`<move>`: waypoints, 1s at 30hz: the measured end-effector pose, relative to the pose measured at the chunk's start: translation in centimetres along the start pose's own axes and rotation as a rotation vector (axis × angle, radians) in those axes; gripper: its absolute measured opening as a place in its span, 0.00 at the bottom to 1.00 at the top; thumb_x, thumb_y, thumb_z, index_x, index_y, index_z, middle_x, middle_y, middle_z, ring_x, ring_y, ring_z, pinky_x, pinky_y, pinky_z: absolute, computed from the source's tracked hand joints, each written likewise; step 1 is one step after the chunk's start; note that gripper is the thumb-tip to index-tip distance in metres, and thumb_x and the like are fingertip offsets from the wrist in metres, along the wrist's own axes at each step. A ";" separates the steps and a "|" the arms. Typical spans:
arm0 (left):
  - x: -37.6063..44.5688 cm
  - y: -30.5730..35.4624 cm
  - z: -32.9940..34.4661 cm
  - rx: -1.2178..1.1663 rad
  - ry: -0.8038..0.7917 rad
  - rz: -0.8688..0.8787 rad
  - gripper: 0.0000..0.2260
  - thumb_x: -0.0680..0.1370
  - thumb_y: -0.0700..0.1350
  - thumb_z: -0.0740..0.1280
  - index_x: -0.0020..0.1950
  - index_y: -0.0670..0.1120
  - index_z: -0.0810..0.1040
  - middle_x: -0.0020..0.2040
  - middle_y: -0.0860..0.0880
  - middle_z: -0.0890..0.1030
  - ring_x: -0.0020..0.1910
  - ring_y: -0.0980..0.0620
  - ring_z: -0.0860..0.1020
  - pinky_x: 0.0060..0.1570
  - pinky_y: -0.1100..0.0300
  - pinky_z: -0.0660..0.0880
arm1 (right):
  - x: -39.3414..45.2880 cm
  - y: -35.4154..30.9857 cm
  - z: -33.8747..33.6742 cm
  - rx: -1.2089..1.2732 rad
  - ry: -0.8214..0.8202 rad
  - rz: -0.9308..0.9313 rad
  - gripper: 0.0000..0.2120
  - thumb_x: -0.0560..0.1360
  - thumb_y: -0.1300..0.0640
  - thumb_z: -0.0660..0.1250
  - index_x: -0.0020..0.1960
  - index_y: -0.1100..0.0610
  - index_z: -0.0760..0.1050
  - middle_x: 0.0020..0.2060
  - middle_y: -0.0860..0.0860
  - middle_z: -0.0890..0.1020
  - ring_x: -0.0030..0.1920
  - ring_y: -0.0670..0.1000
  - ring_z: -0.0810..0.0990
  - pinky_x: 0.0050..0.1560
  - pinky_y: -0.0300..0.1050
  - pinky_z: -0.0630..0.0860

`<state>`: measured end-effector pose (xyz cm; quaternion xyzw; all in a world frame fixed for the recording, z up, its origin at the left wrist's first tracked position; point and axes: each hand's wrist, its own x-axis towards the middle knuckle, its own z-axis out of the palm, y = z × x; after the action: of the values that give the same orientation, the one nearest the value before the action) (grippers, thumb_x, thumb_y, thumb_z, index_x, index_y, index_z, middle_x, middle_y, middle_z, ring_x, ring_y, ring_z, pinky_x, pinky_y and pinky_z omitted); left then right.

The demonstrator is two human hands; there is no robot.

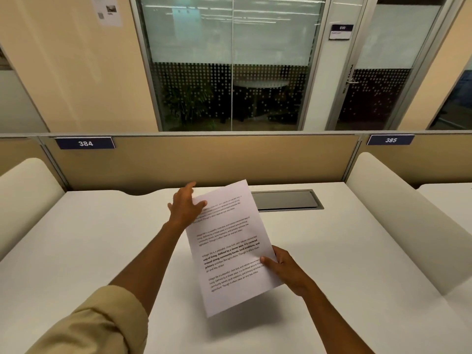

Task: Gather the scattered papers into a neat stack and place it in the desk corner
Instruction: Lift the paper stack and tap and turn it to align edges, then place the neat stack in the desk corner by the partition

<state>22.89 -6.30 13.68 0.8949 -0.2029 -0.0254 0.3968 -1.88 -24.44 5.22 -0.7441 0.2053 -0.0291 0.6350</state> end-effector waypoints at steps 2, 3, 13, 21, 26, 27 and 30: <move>-1.4 -0.7 0.5 -0.284 0.025 -0.123 0.35 0.74 0.49 0.73 0.76 0.45 0.61 0.72 0.41 0.70 0.70 0.41 0.69 0.68 0.43 0.68 | 0.1 0.1 -0.2 0.033 0.029 -0.012 0.17 0.78 0.52 0.67 0.65 0.54 0.73 0.57 0.51 0.83 0.54 0.54 0.84 0.57 0.52 0.81; -2.4 -1.1 0.9 -0.439 0.008 -0.202 0.36 0.74 0.49 0.73 0.77 0.45 0.58 0.74 0.40 0.67 0.71 0.40 0.68 0.67 0.46 0.69 | 0.2 0.2 -0.3 0.052 0.039 -0.016 0.17 0.78 0.52 0.67 0.65 0.54 0.73 0.57 0.51 0.83 0.54 0.54 0.83 0.57 0.52 0.81; -12.1 -5.4 6.8 -0.858 -0.249 -0.510 0.07 0.80 0.41 0.65 0.55 0.44 0.81 0.56 0.42 0.84 0.48 0.44 0.84 0.44 0.50 0.81 | 1.5 2.0 -0.4 0.174 0.073 0.035 0.17 0.78 0.56 0.66 0.66 0.56 0.73 0.59 0.53 0.83 0.56 0.55 0.83 0.61 0.56 0.78; -14.3 -5.8 9.2 -0.601 -0.025 -0.570 0.08 0.79 0.37 0.62 0.49 0.40 0.81 0.49 0.44 0.85 0.46 0.42 0.84 0.50 0.46 0.82 | 1.7 4.7 1.1 0.118 0.046 0.137 0.17 0.80 0.60 0.64 0.68 0.60 0.71 0.61 0.55 0.81 0.60 0.56 0.80 0.65 0.58 0.75; -14.7 -6.9 9.5 -0.539 -0.020 -0.599 0.08 0.78 0.37 0.63 0.48 0.39 0.82 0.48 0.43 0.85 0.47 0.40 0.83 0.53 0.41 0.80 | 2.2 5.1 1.2 0.095 -0.030 0.223 0.17 0.81 0.61 0.60 0.69 0.61 0.70 0.64 0.56 0.79 0.62 0.58 0.78 0.68 0.57 0.72; -14.7 -7.1 9.6 -0.532 -0.019 -0.607 0.07 0.78 0.37 0.63 0.48 0.39 0.82 0.48 0.42 0.85 0.48 0.39 0.83 0.53 0.40 0.80 | 2.4 5.0 1.2 0.092 -0.042 0.246 0.17 0.81 0.61 0.59 0.69 0.61 0.70 0.64 0.56 0.79 0.62 0.58 0.78 0.68 0.57 0.72; -14.9 -7.6 9.6 -0.550 -0.004 -0.620 0.08 0.78 0.36 0.64 0.49 0.41 0.82 0.50 0.40 0.85 0.49 0.38 0.83 0.54 0.40 0.79 | 2.8 5.0 1.3 0.084 -0.054 0.315 0.16 0.82 0.61 0.56 0.69 0.63 0.70 0.64 0.57 0.78 0.62 0.58 0.78 0.68 0.56 0.72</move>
<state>9.85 -2.75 -0.10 0.7743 0.0896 -0.1986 0.5941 -0.27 -24.74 -0.41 -0.6760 0.3011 0.0821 0.6676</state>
